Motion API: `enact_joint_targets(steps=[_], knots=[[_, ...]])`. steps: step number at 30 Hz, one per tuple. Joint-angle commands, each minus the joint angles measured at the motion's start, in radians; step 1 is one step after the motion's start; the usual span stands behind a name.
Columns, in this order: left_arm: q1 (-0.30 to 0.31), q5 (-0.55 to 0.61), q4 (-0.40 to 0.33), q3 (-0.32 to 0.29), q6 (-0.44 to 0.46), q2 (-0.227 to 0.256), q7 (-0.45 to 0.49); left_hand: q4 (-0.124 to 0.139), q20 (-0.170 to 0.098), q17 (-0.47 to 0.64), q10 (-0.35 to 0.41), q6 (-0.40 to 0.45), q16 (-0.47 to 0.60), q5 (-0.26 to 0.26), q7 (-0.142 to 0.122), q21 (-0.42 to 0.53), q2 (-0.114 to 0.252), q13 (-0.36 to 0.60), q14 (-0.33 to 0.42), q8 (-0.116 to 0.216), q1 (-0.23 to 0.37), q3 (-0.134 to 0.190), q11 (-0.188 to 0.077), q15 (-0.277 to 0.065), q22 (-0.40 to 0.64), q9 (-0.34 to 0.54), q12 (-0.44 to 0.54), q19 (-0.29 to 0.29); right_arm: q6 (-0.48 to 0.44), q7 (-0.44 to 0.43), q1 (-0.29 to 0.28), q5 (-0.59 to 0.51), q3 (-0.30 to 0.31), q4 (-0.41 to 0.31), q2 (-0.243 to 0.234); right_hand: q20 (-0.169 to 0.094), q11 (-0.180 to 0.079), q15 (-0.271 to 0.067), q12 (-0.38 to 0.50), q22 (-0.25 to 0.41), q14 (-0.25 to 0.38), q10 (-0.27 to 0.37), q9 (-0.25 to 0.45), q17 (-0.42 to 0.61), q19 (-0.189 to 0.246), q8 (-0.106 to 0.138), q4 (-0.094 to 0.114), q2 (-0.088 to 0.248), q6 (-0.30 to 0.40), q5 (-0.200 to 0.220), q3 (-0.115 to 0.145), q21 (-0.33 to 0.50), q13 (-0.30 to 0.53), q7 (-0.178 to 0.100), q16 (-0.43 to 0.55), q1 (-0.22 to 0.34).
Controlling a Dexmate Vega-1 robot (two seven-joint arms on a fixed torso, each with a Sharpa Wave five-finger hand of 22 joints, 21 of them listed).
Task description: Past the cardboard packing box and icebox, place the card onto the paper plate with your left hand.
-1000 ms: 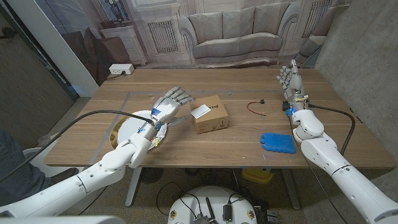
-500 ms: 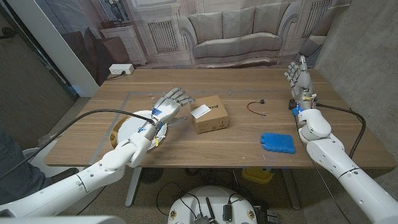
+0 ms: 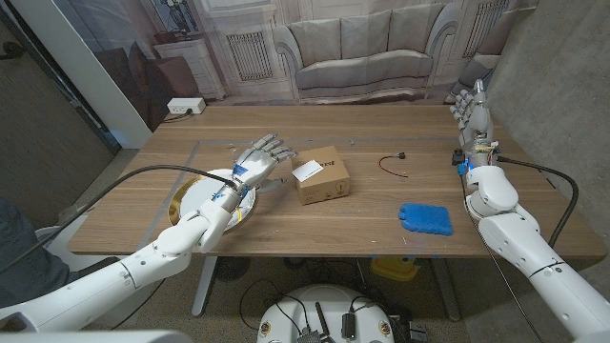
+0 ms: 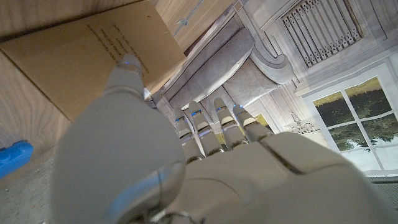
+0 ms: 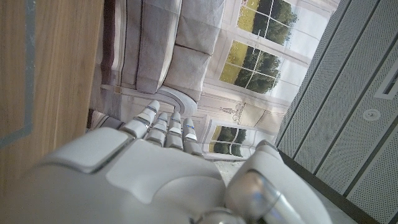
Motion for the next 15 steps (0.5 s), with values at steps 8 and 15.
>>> enact_joint_targets(steps=[8, 15], knots=[[-0.041, -0.034, 0.042, 0.028, -0.056, -0.027, 0.026, 0.006, -0.004, 0.003, 0.018, 0.021, 0.008, -0.008, -0.002, 0.008, 0.004, 0.004, 0.021, 0.009, 0.002, -0.007, -0.001, -0.142, 0.005, 0.005, 0.007, 0.003, -0.017, 0.003, 0.005, -0.003, 0.017, 0.009, 0.004, 0.001, -0.001, -0.001, 0.006, 0.005, 0.009, 0.01, 0.004, 0.004, 0.01, 0.005, 0.002, 0.004, 0.01, -0.005, -0.005, 0.009, 0.002, 0.001, 0.007, -0.003], [-0.041, -0.036, 0.042, 0.034, -0.065, -0.034, 0.03, 0.008, -0.005, 0.002, 0.034, 0.038, 0.011, -0.014, -0.001, 0.01, 0.006, 0.004, 0.034, 0.014, 0.005, -0.009, -0.001, -0.147, 0.005, 0.005, 0.011, 0.008, -0.016, 0.001, -0.004, 0.003, 0.025, 0.007, 0.006, 0.002, -0.003, 0.0, 0.005, 0.005, 0.009, 0.011, 0.004, 0.004, 0.01, 0.004, 0.002, 0.004, 0.009, -0.005, -0.006, 0.009, 0.002, 0.0, 0.007, -0.003]])
